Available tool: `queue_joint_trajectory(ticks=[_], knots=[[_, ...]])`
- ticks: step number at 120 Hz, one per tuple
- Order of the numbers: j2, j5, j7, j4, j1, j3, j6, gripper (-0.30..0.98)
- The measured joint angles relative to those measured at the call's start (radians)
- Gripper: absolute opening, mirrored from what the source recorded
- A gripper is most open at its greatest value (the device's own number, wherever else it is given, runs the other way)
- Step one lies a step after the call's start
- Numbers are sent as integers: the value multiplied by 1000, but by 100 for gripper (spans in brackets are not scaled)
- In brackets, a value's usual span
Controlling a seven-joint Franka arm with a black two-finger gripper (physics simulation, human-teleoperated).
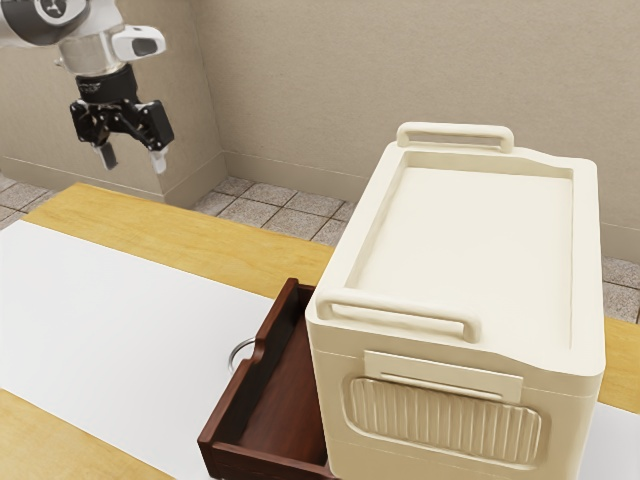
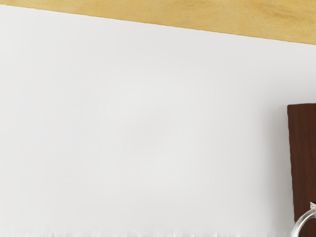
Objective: Push the drawer handle with one arm to close the drawer
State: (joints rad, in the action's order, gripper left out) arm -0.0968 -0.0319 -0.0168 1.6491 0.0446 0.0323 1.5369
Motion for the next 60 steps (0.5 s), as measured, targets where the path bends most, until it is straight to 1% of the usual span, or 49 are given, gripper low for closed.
queue_joint_trajectory(ticks=[8,16,21,28,33,42,46,51,60], knots=[[-20,-5,-6,23,40,2,-4,69],[-43,3,-12,61,37,2,-1,69],[-61,27,-12,105,-10,25,17,69],[-81,54,9,185,-100,104,54,68],[-86,73,38,253,-123,132,94,67],[-96,120,101,367,-141,146,180,62],[-122,137,129,424,-144,149,218,59],[-184,163,162,516,-146,151,271,57],[-282,197,214,632,-152,156,345,51]])
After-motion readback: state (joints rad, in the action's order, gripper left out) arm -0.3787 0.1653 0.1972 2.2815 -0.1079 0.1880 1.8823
